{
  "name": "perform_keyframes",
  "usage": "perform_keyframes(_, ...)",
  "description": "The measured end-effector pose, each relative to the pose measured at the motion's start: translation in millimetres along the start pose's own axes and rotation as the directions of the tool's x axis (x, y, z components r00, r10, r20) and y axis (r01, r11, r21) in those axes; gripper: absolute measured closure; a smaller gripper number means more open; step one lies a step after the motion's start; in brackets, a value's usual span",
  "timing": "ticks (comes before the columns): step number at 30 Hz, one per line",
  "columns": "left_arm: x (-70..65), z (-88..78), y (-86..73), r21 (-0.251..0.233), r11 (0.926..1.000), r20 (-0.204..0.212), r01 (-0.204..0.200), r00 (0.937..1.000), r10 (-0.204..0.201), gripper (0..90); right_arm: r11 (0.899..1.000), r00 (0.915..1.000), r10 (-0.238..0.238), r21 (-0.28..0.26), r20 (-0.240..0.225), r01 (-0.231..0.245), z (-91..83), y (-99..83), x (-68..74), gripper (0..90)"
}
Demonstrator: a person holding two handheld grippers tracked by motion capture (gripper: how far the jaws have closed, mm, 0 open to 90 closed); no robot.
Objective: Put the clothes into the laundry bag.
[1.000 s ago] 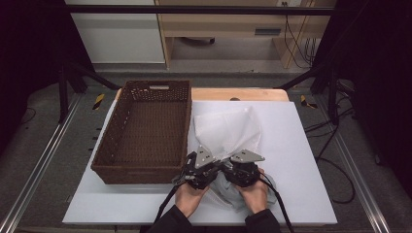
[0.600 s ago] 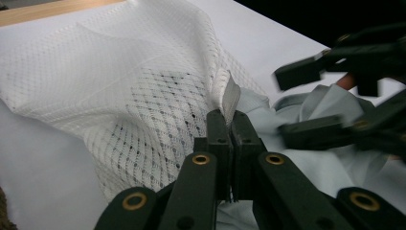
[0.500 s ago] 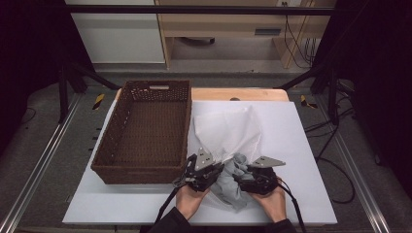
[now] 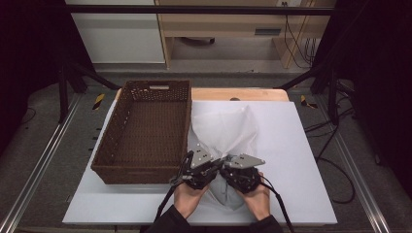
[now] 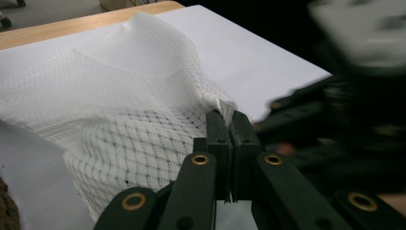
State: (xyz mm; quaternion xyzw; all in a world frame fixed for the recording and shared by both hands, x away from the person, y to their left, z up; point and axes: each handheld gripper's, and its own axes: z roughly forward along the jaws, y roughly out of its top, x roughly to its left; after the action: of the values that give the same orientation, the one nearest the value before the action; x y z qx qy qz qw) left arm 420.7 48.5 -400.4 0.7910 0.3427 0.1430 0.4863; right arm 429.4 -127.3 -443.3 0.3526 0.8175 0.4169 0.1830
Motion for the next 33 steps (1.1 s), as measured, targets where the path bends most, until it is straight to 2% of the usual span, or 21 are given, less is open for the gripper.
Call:
perform_keyframes(1,1.4,1.2,-3.5,0.015,0.9999,0.012,0.005,0.9999,-0.005,88.1,0.999,0.9975,0.031,0.018,0.064,-0.032,18.0,-1.1,-6.5,79.9)
perform_keyframes(2,1.4,1.2,-3.5,0.015,0.9999,0.012,0.005,0.9999,-0.005,88.1,0.999,0.9975,0.031,0.018,0.064,-0.032,18.0,-1.1,-6.5,79.9)
perform_keyframes(4,2.8,5.3,-9.6,0.044,0.9990,0.001,-0.004,1.0000,0.004,88.1,0.998,0.9860,0.050,0.042,0.159,-0.057,32.9,-4.7,-12.2,79.8)
perform_keyframes(6,5.1,9.5,-17.7,0.062,0.9980,-0.008,-0.008,0.9999,0.009,88.0,0.997,0.9793,0.070,0.023,0.190,-0.075,35.4,-6.6,-13.0,78.7)
perform_keyframes(8,8.6,11.2,-25.4,0.069,0.9976,-0.015,-0.003,0.9999,0.004,87.9,0.997,0.9803,0.072,0.013,0.184,-0.076,30.4,-8.0,-13.2,71.9)
perform_keyframes(9,10.8,12.6,-28.4,0.081,0.9967,-0.023,-0.003,0.9997,0.005,87.8,0.997,0.9862,0.074,-0.017,0.148,-0.072,16.3,-10.4,-14.3,61.1)
perform_keyframes(10,10.8,12.6,-28.4,0.081,0.9967,-0.023,-0.003,0.9997,0.005,87.8,0.997,0.9862,0.074,-0.017,0.148,-0.072,16.3,-10.4,-14.3,61.1)
perform_keyframes(12,12.4,12.7,-29.5,0.075,0.9972,-0.022,0.006,0.9997,-0.004,87.8,0.997,0.9892,0.069,-0.052,0.130,-0.062,-0.4,-14.0,-15.6,54.4)
perform_keyframes(16,11.0,13.0,-29.9,0.070,0.9976,-0.028,-0.005,0.9996,0.007,87.7,0.993,0.9862,0.063,-0.105,0.153,-0.047,-28.7,-17.2,-23.9,32.1)
perform_keyframes(17,11.0,13.2,-29.7,0.069,0.9976,-0.027,-0.004,0.9996,0.006,87.7,0.995,0.9848,0.084,-0.071,0.152,-0.073,-26.0,-18.0,-30.4,28.3)
perform_keyframes(18,11.4,13.3,-29.5,0.069,0.9976,-0.027,-0.006,0.9996,0.008,87.7,0.995,0.9848,0.084,-0.071,0.152,-0.073,-26.0,-18.0,-30.4,28.3)
perform_keyframes(19,11.6,13.1,-29.3,0.068,0.9977,-0.025,-0.003,0.9997,0.005,87.7,0.995,0.9840,0.093,-0.038,0.152,-0.088,-20.2,-18.4,-34.0,28.0)
perform_keyframes(21,11.8,12.4,-29.1,0.067,0.9978,-0.023,0.001,0.9997,0.001,87.8,0.996,0.9866,0.089,0.014,0.136,-0.092,-3.2,-18.8,-38.7,30.3)
perform_keyframes(22,12.5,12.2,-28.9,0.066,0.9978,-0.021,0.003,0.9998,-0.002,87.7,0.994,0.9908,0.089,0.057,0.102,-0.095,13.0,-20.7,-41.1,45.1)
perform_keyframes(23,13.5,12.1,-28.7,0.067,0.9978,-0.019,0.003,0.9998,-0.002,87.7,0.994,0.9908,0.089,0.057,0.102,-0.095,13.0,-20.7,-41.1,45.1)
perform_keyframes(24,15.0,12.5,-28.6,0.067,0.9977,-0.018,0.009,0.9998,-0.008,87.7,0.994,0.9914,0.087,0.061,0.097,-0.093,16.0,-21.5,-41.1,52.6)
perform_keyframes(26,17.5,13.2,-28.5,0.068,0.9974,-0.015,0.024,0.9996,-0.023,87.7,0.995,0.9942,0.085,0.050,0.066,-0.089,13.7,-21.7,-39.4,74.3)
perform_keyframes(27,17.8,13.1,-28.2,0.069,0.9972,-0.016,0.029,0.9995,-0.027,87.7,0.999,0.9974,0.034,0.008,0.063,-0.035,2.2,-19.7,-32.1,79.9)
perform_keyframes(29,17.7,12.3,-26.9,0.067,0.9972,-0.021,0.033,0.9993,-0.032,87.7,1.000,0.9984,0.022,-0.005,0.051,-0.022,-2.2,-18.8,-28.4,80.3)
perform_keyframes(31,18.0,10.0,-23.3,0.060,0.9969,-0.008,0.051,0.9987,-0.051,87.7,1.000,1.0000,0.004,-0.017,0.002,-0.004,-11.0,-15.9,-17.6,80.6)
perform_keyframes(33,15.4,5.2,-17.7,0.036,0.9980,0.001,0.052,0.9986,-0.053,87.8,1.000,0.9989,-0.025,-0.016,-0.040,0.024,-9.7,-12.5,-4.9,80.6)
